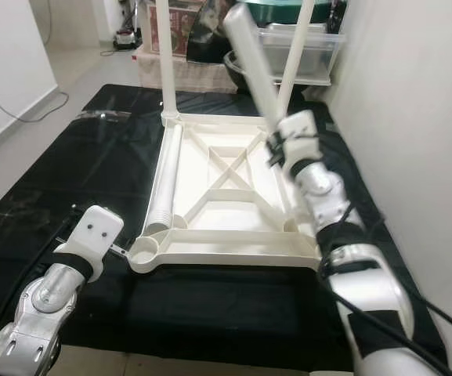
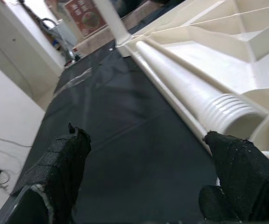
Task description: Building children table
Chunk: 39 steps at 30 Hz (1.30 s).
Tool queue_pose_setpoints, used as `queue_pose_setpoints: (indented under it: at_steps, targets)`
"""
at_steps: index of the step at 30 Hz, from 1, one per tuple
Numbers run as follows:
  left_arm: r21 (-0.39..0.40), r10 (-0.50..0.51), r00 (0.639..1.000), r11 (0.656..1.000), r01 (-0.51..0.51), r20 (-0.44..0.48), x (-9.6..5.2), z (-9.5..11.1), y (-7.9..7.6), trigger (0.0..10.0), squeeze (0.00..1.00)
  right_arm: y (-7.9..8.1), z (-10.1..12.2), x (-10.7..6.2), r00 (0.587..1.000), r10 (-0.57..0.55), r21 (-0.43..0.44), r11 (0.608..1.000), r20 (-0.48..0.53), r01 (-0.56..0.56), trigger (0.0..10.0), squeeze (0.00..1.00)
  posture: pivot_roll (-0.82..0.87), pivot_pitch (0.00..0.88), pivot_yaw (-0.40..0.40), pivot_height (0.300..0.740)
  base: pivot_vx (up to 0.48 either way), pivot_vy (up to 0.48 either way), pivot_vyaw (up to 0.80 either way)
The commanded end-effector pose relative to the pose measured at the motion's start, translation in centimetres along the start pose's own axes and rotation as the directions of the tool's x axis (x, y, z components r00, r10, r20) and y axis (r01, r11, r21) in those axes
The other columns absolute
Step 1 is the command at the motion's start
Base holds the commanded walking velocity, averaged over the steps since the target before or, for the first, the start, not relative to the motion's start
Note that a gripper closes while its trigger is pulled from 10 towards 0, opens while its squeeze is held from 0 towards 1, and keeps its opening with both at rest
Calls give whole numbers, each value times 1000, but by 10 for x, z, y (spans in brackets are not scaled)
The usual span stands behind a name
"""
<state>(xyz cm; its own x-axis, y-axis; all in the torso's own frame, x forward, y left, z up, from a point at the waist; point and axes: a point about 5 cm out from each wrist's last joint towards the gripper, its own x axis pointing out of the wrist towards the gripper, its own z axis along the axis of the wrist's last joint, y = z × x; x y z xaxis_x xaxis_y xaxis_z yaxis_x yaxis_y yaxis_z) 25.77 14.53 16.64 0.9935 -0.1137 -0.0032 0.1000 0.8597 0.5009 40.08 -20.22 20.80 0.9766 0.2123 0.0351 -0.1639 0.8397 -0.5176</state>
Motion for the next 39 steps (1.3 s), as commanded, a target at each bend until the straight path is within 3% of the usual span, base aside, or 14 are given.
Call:
queue_pose_setpoints:
  at_steps: [1,3,7,10,11,13,16,20,21,30,39]
  targets:
    - [15,8,1000,1000,-8,-18,-1,-5,3,10000,0,12,-7,-2,999,42,13,999,-6,-42,0,0,112,0,-110,740,0,0,0]
    - [22,21,999,1000,-21,-27,-1,-9,8,10000,0,25,-13,-3,996,85,30,996,-16,-85,0,0,111,0,-109,740,0,0,0]
    - [24,27,999,999,-26,-31,-1,-10,9,10000,0,31,-18,-4,994,104,56,993,-29,-103,0,0,111,0,-109,740,0,0,0]
    - [15,32,999,999,-32,-30,0,-9,10,10000,0,42,-22,-3,991,126,237,965,-44,-113,0,0,111,0,-109,740,0,0,0]
    - [15,32,999,999,-32,-30,0,-9,10,10000,0,42,-22,-3,991,126,237,965,-44,-113,0,0,111,0,-109,740,0,0,0]
    - [7,36,999,999,-36,-29,1,-9,11,10000,0,51,-20,0,990,131,440,893,-55,-94,0,0,107,0,-110,740,0,0,0]
    - [-2,45,999,999,-45,-28,4,-8,13,10000,0,66,-5,8,988,152,573,811,-15,-116,0,0,101,0,-109,740,0,0,0]
    - [-6,50,998,999,-50,-26,6,-7,13,10000,0,80,15,12,981,182,571,800,60,-184,0,0,101,0,-109,740,0,0,0]
    - [-7,51,998,999,-51,-26,7,-7,13,10000,0,94,25,14,972,215,568,790,98,-232,0,0,98,0,-111,740,0,0,0]
    - [-12,66,997,998,-67,-29,8,-8,15,10000,0,129,44,13,948,283,593,742,144,-312,0,0,103,0,-123,740,0,0,0]
    - [-11,66,998,998,-66,-24,10,-8,13,10000,0,141,75,16,929,293,595,713,227,-371,0,0,99,0,-124,740,0,0,0]
